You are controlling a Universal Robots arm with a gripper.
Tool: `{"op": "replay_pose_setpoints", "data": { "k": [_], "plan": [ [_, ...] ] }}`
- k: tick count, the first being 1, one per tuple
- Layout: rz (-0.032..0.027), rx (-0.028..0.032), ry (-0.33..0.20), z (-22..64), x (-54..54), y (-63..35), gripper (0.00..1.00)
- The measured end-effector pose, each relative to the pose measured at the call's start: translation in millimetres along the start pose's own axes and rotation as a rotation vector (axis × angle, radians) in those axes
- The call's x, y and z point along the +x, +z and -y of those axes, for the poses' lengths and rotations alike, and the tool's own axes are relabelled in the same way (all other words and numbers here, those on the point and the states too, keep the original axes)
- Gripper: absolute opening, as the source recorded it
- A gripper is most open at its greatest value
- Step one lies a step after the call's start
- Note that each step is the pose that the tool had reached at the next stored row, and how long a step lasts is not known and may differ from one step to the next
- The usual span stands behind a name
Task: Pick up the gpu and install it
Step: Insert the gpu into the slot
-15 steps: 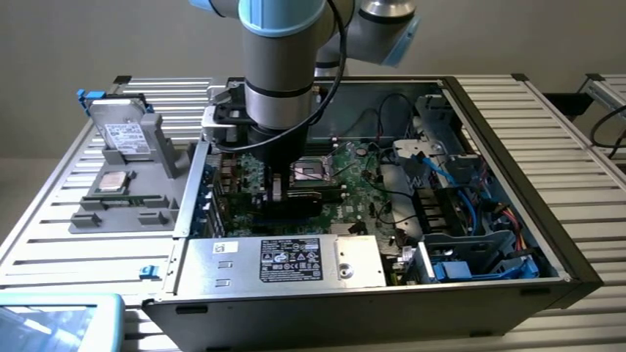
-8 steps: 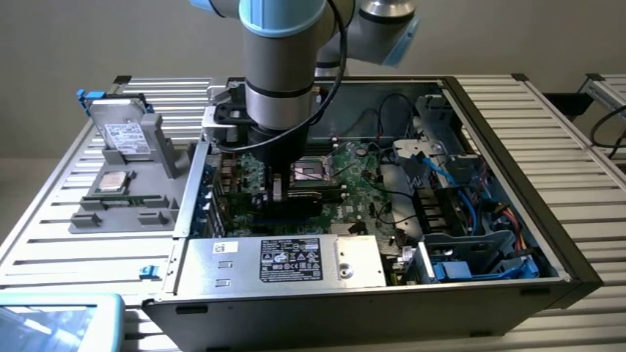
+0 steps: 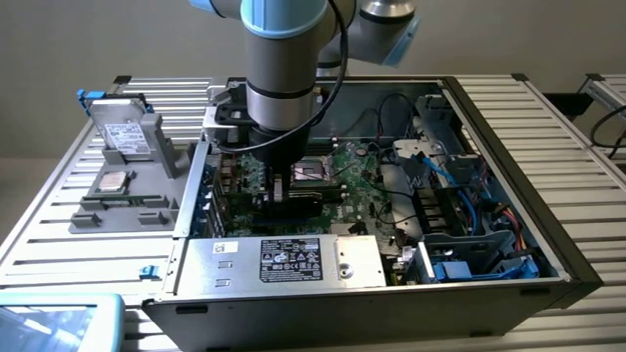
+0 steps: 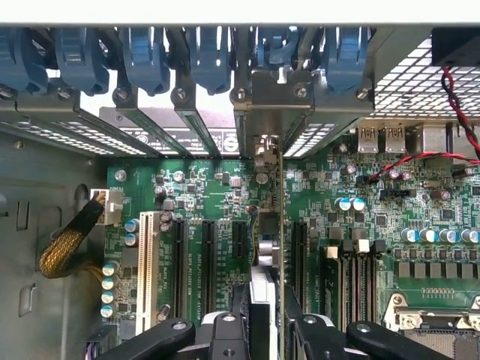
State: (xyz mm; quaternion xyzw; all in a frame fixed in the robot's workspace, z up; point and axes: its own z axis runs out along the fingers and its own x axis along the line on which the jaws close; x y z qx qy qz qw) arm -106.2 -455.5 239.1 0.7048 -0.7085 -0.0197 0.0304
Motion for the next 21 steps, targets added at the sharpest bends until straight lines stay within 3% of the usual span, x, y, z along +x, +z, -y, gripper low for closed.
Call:
{"op": "replay_pose_setpoints", "data": {
  "k": [21],
  "plan": [
    [-0.0001,0.0016,-0.001,-2.1,0.1,1.8,0.28]
  ]
}}
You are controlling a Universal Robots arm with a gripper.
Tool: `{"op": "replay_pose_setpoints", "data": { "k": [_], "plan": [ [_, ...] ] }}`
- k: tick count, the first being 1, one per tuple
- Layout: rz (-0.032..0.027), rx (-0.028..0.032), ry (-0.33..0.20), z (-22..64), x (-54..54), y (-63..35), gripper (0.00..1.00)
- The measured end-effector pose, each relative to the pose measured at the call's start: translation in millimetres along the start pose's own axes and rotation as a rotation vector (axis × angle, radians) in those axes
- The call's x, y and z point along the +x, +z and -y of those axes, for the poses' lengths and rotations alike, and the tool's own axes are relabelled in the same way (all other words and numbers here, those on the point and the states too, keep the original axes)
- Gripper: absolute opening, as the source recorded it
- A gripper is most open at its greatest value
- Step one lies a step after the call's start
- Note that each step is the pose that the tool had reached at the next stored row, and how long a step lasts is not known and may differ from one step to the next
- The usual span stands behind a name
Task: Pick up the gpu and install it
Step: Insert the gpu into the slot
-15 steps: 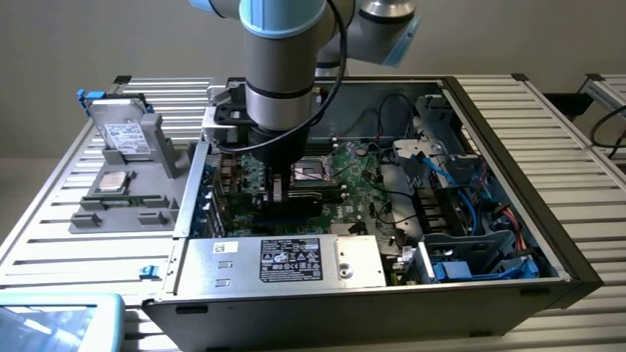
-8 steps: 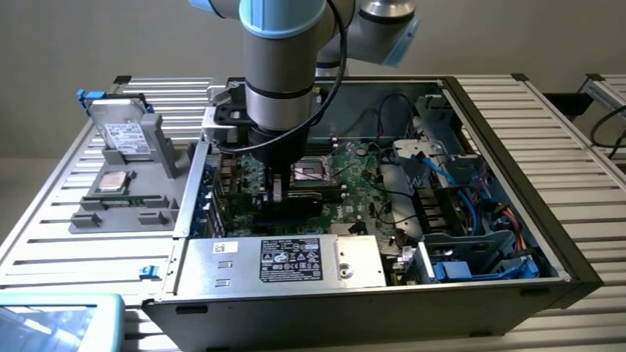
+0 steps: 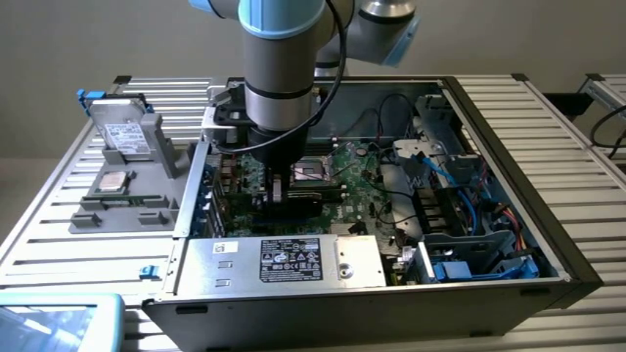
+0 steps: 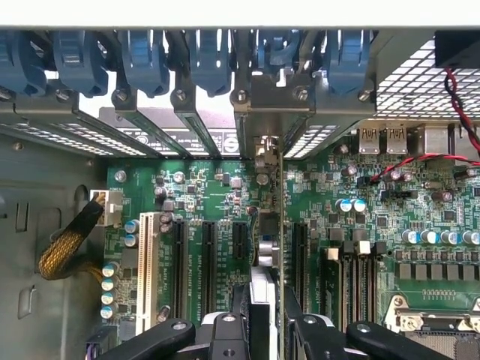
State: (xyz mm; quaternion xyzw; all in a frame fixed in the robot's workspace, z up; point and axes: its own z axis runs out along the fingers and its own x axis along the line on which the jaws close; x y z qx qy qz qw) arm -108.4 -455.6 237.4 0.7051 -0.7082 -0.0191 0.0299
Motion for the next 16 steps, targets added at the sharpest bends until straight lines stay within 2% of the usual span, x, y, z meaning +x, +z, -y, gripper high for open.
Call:
{"op": "replay_pose_setpoints", "data": {
  "k": [16],
  "plan": [
    [0.0004,0.0001,0.001,0.9,-0.1,0.6,0.28]
  ]
}}
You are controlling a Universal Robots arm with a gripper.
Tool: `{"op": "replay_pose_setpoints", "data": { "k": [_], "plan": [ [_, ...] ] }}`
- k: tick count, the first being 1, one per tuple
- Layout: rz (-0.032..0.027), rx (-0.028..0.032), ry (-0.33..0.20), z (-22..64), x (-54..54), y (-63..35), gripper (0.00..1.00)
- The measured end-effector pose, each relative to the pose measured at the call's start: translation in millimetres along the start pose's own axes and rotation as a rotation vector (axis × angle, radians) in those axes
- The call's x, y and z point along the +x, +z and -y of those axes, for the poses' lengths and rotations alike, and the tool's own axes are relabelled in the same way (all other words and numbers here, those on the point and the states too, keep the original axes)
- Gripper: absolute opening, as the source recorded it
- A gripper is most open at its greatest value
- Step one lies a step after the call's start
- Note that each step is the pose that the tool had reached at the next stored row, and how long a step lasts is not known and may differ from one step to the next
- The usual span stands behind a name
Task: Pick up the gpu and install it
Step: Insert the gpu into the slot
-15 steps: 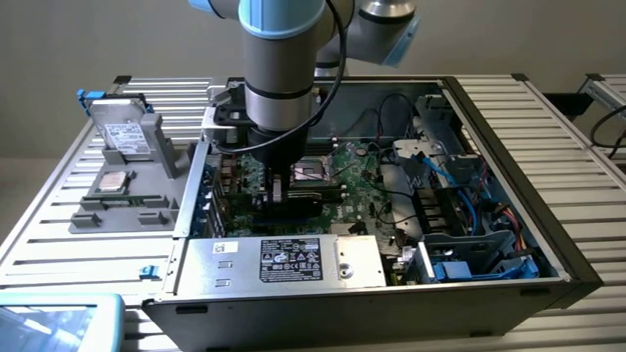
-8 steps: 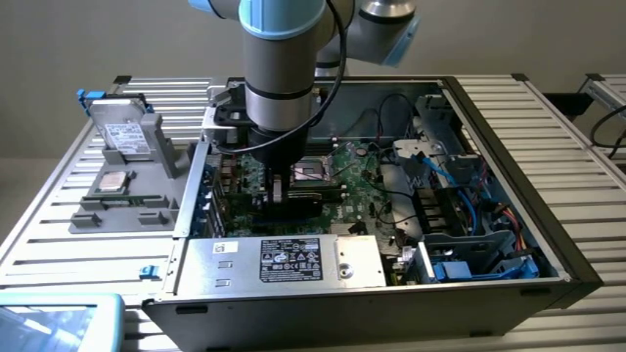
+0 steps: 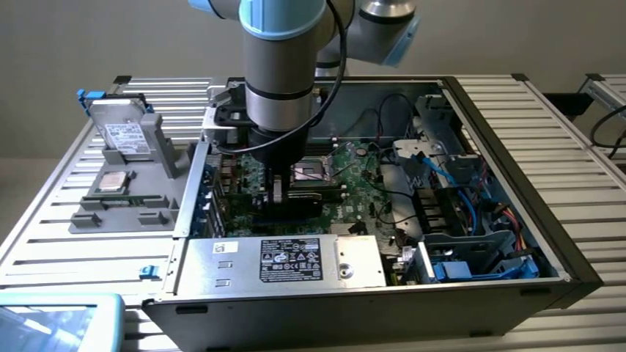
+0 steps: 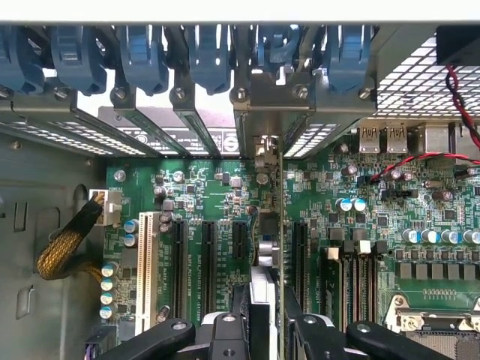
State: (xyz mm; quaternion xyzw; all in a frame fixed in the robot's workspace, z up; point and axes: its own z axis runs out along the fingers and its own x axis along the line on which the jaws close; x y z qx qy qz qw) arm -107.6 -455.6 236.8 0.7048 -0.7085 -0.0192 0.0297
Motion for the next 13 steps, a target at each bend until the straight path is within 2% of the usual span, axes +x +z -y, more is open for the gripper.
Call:
{"op": "replay_pose_setpoints", "data": {
  "k": [4,6,8,9,13],
  "plan": [
    [-0.0002,0.0,0.0,0.0,0.0,0.0,0.28],
    [0.0,0.0008,0.0,0.0,0.0,0.0,0.35],
    [0.0004,0.0033,0.0,-0.2,0.0,-0.5,0.35],
    [0.0003,0.004,0.0,-0.4,0.0,-1.6,0.4],
    [0.0,0.0051,0.0,-0.9,0.2,-11.5,0.4]
  ]
}}
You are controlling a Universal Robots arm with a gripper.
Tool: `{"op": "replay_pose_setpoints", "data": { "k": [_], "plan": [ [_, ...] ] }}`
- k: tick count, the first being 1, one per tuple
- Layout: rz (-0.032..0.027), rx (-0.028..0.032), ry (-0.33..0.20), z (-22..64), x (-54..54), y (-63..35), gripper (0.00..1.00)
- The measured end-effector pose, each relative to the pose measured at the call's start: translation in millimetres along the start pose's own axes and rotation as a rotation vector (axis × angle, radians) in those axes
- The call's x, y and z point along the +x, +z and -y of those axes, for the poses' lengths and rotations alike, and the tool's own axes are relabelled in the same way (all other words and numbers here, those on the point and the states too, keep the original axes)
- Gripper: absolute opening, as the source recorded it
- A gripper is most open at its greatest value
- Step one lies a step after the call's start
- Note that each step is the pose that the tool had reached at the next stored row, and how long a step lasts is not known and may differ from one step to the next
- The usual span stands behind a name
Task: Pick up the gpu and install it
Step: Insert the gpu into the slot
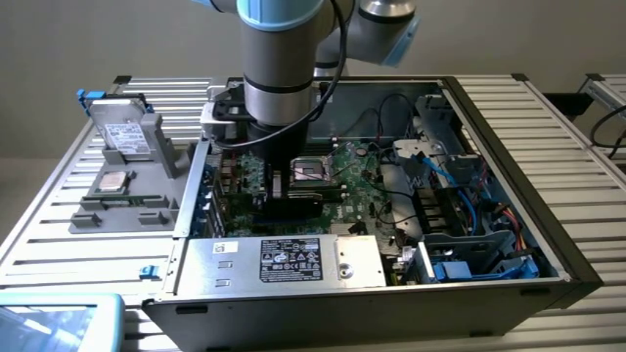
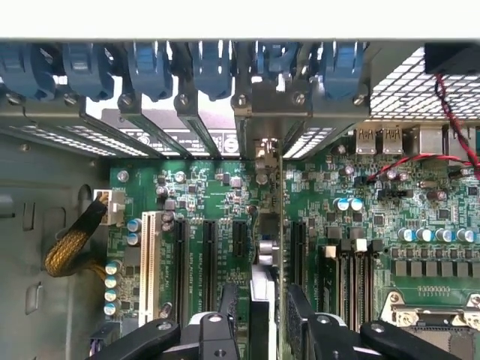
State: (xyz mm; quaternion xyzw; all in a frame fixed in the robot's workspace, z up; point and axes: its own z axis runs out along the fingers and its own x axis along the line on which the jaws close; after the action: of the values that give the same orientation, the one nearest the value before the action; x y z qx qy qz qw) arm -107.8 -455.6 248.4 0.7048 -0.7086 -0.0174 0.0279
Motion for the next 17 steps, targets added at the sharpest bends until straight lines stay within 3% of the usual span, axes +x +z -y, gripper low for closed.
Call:
{"op": "replay_pose_setpoints", "data": {
  "k": [4,9,14,17],
  "plan": [
    [0.0001,0.002,0.0,-1.1,0.2,-17.3,0.4],
    [-0.0013,0.0123,0.0,-2.0,0.4,-29.3,0.4],
    [-0.0019,0.0126,0.0,-5.9,0.8,-51.0,0.4],
    [-0.002,0.0127,-0.001,-6.6,0.8,-52.7,0.4]
  ]
}}
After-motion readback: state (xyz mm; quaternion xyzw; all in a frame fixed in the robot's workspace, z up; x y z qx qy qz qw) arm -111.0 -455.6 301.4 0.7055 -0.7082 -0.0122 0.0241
